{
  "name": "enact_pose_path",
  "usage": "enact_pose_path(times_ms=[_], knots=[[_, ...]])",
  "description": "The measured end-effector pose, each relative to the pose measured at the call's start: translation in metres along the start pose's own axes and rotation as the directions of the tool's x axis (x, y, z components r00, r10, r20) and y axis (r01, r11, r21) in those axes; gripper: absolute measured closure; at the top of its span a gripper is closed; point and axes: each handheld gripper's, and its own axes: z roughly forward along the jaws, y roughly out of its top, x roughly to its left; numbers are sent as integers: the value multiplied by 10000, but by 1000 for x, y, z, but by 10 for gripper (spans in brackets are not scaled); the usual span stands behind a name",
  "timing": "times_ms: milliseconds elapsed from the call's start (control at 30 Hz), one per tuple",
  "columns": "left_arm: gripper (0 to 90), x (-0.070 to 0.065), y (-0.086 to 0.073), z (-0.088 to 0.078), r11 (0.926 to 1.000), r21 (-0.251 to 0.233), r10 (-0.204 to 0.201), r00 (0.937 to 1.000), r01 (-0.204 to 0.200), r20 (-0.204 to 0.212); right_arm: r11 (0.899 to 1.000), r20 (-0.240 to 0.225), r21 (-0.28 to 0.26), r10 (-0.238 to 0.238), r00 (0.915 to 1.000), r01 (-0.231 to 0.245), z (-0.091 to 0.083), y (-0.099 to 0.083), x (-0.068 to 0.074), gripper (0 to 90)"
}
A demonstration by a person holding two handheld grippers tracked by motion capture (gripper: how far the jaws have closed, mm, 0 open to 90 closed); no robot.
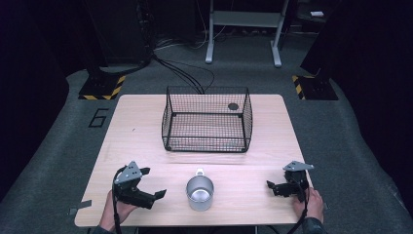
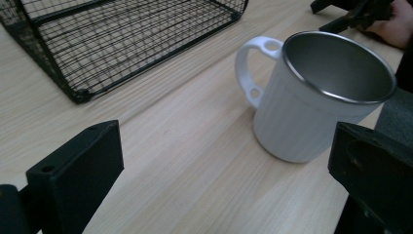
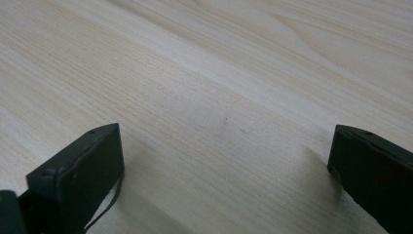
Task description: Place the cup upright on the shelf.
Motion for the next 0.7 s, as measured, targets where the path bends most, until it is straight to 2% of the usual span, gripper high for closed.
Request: enact_pose_path(times_ms=[333, 433, 467, 700], knots=[[0, -22, 11, 14, 9986, -183, 497, 9965, -486, 668, 10000, 0, 2, -3, 10000, 3, 0, 0, 0, 0], [0, -29, 16, 20, 9978, -268, 628, 9940, -606, 893, 10000, -1, 1, 0, 10000, 0, 0, 0, 0, 0], [0, -30, 17, 21, 9968, -266, 777, 9925, -755, 942, 10000, -2, 3, 3, 10000, -3, 0, 0, 0, 0], [0, -42, 27, 36, 9926, -114, 1212, 9837, -1208, 1324, 10000, -6, 0, -7, 10000, 7, 0, 0, 0, 0]])
